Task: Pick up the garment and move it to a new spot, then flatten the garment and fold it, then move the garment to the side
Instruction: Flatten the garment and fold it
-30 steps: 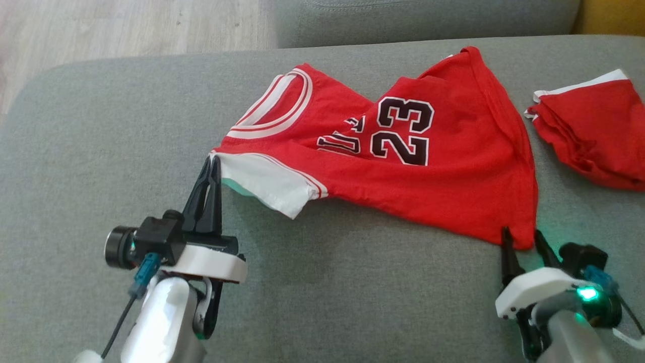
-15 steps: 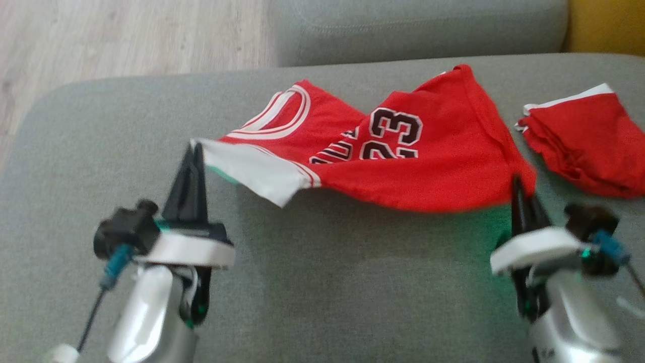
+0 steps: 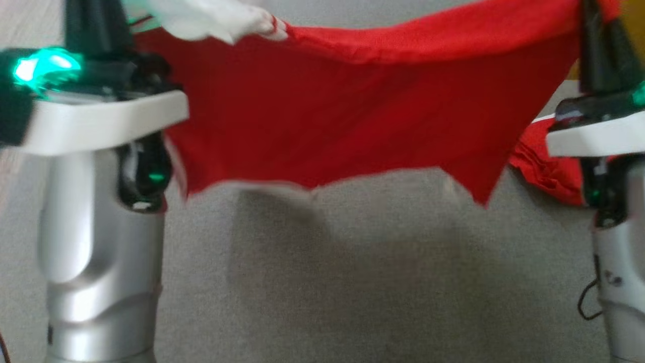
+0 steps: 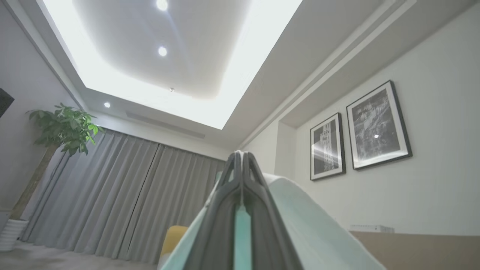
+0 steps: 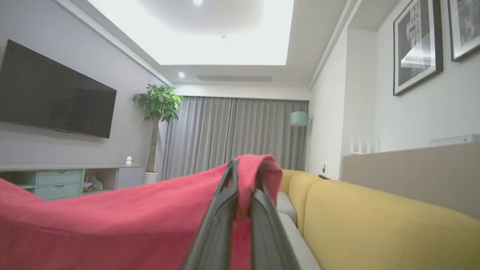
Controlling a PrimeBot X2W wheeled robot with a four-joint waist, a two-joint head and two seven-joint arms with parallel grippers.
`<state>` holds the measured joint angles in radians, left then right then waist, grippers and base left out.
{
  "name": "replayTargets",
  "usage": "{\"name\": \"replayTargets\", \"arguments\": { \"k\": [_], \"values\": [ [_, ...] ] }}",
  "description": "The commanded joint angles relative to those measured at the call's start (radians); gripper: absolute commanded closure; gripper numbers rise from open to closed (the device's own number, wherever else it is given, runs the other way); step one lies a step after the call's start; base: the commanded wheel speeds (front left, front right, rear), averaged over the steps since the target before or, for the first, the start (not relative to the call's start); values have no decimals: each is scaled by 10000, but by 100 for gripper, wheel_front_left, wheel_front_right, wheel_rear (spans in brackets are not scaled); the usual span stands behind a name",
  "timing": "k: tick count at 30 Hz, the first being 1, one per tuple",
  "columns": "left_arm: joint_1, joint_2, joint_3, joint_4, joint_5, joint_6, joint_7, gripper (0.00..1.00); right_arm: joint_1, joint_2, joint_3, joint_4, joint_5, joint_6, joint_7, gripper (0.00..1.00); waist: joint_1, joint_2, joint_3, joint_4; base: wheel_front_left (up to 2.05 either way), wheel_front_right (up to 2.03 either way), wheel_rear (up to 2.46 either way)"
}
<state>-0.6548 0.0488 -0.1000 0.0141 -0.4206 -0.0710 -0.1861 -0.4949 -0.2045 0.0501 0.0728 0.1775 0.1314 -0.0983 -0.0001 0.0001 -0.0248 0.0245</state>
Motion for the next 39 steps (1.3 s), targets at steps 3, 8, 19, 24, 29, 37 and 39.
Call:
{"name": "replayTargets", "arguments": {
  "k": [3,8,19,24,29,37,39],
  "values": [
    [-501,268,440,-1232,-219,211,611,100,-344,-169,70,-1462,252,-7,652,100,1,-1,9,-18,0,0,0],
    [-689,643,526,-2354,-214,462,1625,100,-175,-169,-182,-2816,346,-7,1598,100,1,-1,330,-18,0,0,0],
    [-3605,2099,619,1100,171,15,2457,100,-2994,-369,593,-1080,271,-7,2588,100,1,-1,3076,-33,0,0,0],
    [-6166,2589,575,3880,725,-95,1422,100,-6166,-408,1316,1974,-35,-7,1881,100,1,-1,4093,122,0,0,0],
    [-8194,2613,389,5910,1129,-96,132,100,-8634,-143,1192,4695,-929,-7,410,100,1,-1,4558,352,0,0,0],
    [-8240,2135,-166,7852,1177,-397,-610,100,-9013,78,615,7606,-1688,-7,-922,100,1,-1,4716,682,0,0,0],
    [-7747,2026,-410,8167,1228,-469,-687,100,-8658,51,667,8232,-1766,-7,-1052,100,1,-1,4678,762,0,0,0]
  ]
}}
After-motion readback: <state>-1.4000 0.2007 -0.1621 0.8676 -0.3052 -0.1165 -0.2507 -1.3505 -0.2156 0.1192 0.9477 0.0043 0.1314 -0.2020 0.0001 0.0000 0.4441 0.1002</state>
